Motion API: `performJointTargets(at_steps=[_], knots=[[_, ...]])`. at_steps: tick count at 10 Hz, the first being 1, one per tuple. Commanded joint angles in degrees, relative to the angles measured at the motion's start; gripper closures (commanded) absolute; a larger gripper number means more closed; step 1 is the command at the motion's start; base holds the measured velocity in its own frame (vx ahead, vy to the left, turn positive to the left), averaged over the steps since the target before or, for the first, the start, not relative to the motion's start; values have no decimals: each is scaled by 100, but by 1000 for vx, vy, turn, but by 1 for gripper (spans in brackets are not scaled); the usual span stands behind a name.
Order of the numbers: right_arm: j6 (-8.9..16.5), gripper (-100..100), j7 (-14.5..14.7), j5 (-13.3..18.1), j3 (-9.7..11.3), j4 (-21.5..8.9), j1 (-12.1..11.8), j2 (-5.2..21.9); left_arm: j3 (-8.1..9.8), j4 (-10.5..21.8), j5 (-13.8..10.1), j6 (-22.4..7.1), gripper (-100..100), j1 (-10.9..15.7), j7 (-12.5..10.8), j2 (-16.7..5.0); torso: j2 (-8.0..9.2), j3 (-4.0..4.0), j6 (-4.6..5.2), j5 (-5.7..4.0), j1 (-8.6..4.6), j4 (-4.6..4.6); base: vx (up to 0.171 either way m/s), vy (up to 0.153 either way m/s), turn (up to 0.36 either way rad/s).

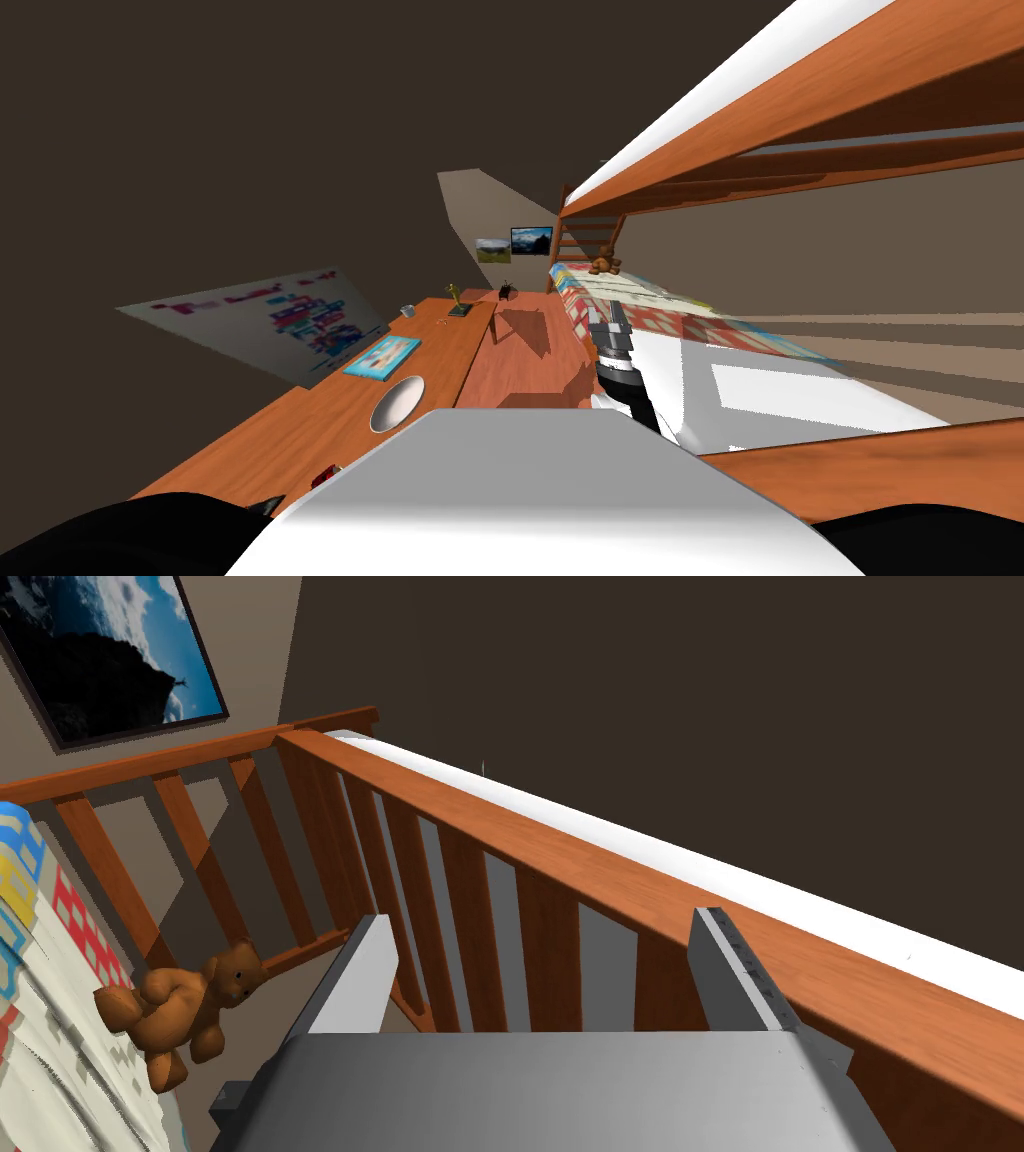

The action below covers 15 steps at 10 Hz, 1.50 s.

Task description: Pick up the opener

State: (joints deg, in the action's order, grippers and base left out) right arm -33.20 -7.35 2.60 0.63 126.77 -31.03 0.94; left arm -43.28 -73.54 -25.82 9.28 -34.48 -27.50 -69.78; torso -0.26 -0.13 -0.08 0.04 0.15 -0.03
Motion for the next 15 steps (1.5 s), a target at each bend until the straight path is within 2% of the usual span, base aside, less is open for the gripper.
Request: performJointTargets(at_steps=[1, 2, 3, 4, 5, 8, 9, 10, 14, 15], knots=[[0, 0, 0, 0, 0, 0, 0, 0, -187, 176, -87, -148, -100, 7, -139, -34, 0, 0, 0, 0, 0, 0, 29, 41, -275], [0, 0, 0, 0, 0, 0, 1, 0, -279, 217, -109, -218, -100, 32, -178, 44, -2, -1, 3, 0, 1, 0, 67, 52, -251], [0, 0, 0, 0, 0, 0, 0, 0, -188, 212, -72, -148, -100, -3, -103, 73, -14, -7, 1, 1, 3, -2, 34, 28, -40], [0, 0, 0, 0, 0, 0, -1, 0, -195, 216, -76, -171, 0, -1, -111, 78, -8, -5, -3, -1, -6, -2, 5, 6, 6], [0, 0, 0, 0, 0, 0, 0, 0, -167, 330, -21, -193, -100, 39, -59, 250, 1, 1, -3, -3, -15, 0, 7, 21, -16], [0, 0, 0, 0, 0, 0, 0, 0, -115, 557, 87, -243, -100, 119, 44, 597, 5, 3, -3, 0, -3, 1, 7, 42, -16], [0, 0, 0, 0, 0, 0, 0, 0, -117, 483, 62, -250, -100, 101, 18, 516, 5, 3, -3, 0, -3, 1, 1, 16, -3], [0, 0, 0, 0, 0, 0, 0, 0, -117, 484, 65, -251, 100, 102, 25, 530, 7, 5, -2, 3, -1, 3, -3, 1, 14], [0, 0, 0, 0, 0, 0, 0, 0, -119, 484, 64, -250, 100, 98, 22, 531, 7, 5, 1, 0, -3, 4, 0, 0, 0], [0, 0, 0, 0, 0, 0, 0, 0, -119, 484, 64, -250, 0, 99, 23, 531, 7, 5, 1, 0, -3, 4, 0, 0, 0]])
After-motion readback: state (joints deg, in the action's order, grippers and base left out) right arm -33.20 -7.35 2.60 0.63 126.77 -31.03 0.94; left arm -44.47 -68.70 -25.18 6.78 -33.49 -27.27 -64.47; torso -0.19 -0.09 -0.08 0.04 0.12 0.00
